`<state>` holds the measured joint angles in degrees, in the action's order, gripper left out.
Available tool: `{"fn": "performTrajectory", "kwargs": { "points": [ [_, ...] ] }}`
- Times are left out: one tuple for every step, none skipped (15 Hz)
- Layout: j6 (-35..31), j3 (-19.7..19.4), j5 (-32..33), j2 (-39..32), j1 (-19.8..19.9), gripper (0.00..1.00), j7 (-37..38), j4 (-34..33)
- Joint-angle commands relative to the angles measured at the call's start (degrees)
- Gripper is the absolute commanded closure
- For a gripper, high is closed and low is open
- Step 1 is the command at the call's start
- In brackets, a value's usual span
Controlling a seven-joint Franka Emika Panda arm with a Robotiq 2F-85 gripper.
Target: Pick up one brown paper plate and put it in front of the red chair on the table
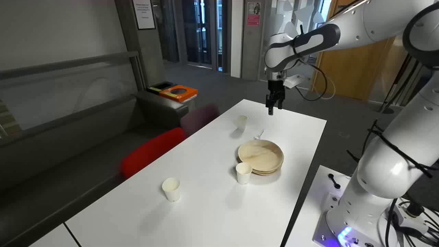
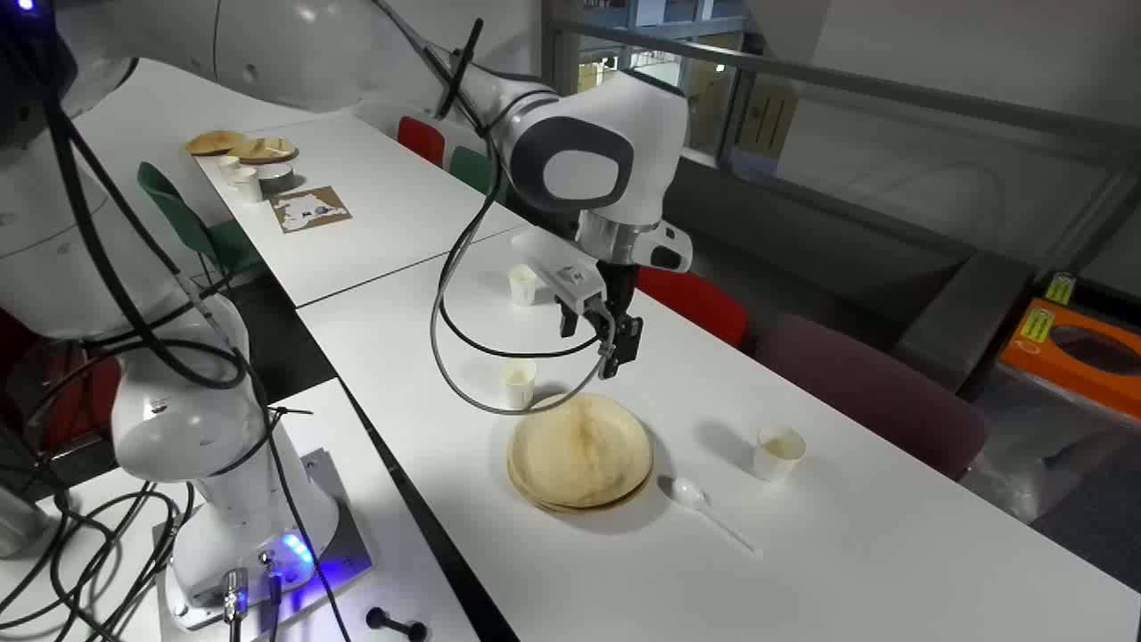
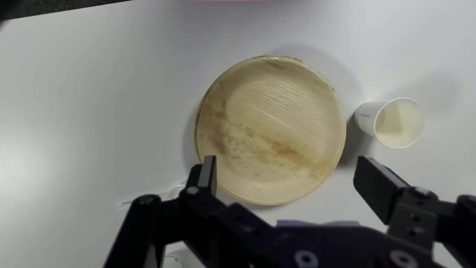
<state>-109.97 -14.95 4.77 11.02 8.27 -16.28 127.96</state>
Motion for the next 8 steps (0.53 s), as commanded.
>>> {"fn": "performTrajectory", "kwargs": {
  "points": [
    [0.1, 0.8, -0.2, -0.1, 0.8, 0.0, -0.1, -0.1],
    [0.0, 0.5, -0.6, -0.5, 0.8, 0.0, -1.1, -0.6],
    [0.8, 0.1, -1.5, -1.4, 0.7, 0.0, -2.7, -1.5],
    [2.4, -0.5, -3.1, -2.7, 0.6, 0.0, -5.4, -3.0],
    [2.9, -0.9, -4.4, -3.7, 0.6, 0.0, -7.5, -3.8],
    [3.5, -1.5, -6.2, -5.7, 0.7, 0.0, -10.5, -5.3],
    [4.0, -1.9, -7.7, -7.6, 0.9, 0.0, -13.5, -6.6],
    [4.9, -2.4, -9.0, -10.1, 1.4, 0.0, -16.5, -8.4]
  ]
}}
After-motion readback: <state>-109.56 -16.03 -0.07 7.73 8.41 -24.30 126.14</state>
